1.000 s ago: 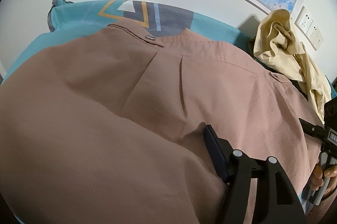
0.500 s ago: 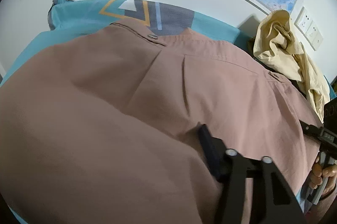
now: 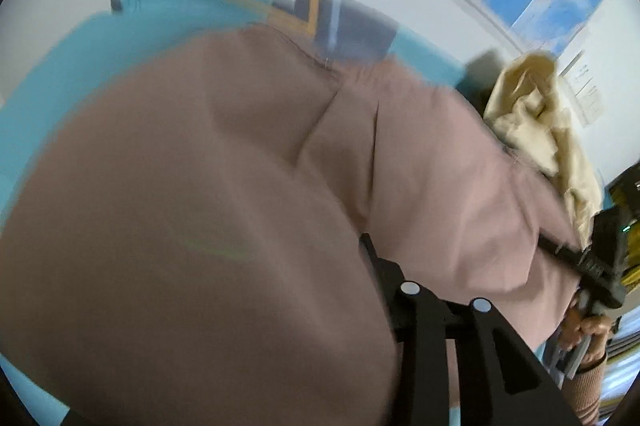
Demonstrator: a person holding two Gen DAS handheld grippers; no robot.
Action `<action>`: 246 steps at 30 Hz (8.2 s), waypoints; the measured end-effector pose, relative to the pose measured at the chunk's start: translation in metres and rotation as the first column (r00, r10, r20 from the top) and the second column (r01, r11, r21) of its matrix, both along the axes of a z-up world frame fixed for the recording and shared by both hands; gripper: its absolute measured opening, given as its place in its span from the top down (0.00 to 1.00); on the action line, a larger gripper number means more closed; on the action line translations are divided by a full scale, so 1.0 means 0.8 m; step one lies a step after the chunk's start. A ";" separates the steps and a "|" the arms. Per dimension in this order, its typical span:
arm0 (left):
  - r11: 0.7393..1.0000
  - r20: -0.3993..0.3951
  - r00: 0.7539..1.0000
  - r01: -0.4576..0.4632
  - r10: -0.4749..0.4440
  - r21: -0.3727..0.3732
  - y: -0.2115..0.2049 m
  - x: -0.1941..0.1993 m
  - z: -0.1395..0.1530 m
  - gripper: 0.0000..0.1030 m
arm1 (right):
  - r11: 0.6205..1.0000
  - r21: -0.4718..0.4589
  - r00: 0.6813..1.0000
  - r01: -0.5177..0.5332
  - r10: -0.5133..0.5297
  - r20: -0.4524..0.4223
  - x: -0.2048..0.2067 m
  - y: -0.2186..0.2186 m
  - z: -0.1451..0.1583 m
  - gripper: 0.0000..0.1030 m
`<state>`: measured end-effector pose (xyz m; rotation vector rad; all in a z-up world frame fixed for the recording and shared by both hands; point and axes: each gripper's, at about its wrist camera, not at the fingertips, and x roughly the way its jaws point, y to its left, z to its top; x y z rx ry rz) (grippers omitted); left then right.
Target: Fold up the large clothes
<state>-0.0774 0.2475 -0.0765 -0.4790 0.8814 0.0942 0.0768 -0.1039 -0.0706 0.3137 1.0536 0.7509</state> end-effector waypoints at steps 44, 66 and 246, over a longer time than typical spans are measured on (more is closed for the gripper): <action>0.936 -0.040 0.997 0.069 -0.058 0.346 0.066 0.083 0.037 0.76 | 0.935 -0.353 0.957 0.032 0.072 0.280 0.030 0.117 0.031 0.95; 0.917 -0.036 0.995 0.096 -0.088 0.386 0.046 0.042 0.022 0.43 | 0.921 -0.385 0.941 -0.054 0.176 0.290 0.001 0.145 0.038 0.63; 0.859 -0.013 0.880 -0.460 0.475 0.227 0.412 0.075 0.037 0.81 | 0.912 0.084 0.916 -0.401 0.402 -0.003 0.084 0.476 -0.003 0.75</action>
